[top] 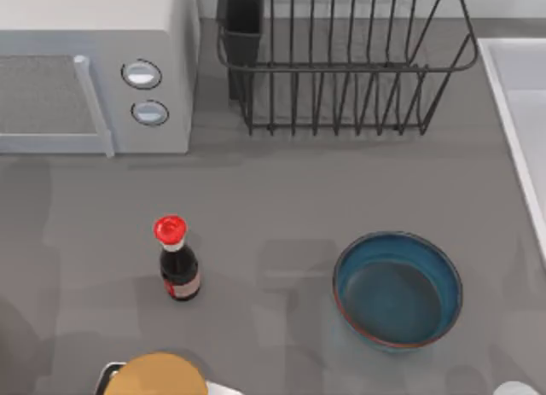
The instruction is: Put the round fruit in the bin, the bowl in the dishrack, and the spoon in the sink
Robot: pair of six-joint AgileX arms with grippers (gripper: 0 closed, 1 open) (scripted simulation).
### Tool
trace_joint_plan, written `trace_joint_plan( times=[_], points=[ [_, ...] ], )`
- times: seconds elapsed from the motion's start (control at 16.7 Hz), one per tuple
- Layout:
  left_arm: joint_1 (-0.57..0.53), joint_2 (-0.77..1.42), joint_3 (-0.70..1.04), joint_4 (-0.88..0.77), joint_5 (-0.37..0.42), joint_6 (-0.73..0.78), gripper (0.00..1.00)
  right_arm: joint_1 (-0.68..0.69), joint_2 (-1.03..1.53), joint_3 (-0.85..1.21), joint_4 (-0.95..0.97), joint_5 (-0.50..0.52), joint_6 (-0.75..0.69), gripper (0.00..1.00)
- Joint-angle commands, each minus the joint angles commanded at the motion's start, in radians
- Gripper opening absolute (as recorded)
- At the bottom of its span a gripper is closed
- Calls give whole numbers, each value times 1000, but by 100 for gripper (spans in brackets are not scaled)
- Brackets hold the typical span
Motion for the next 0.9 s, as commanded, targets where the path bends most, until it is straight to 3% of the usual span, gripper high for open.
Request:
trace_joint_plan(
  times=[0.06,0.84,0.9],
  points=[
    [0,0,0,0,0,0,0,0,0,0,0,0,0,100],
    [0,0,0,0,0,0,98,0,0,0,0,0,0,100],
    [0,0,0,0,0,0,100,0,0,0,0,0,0,100]
  ],
)
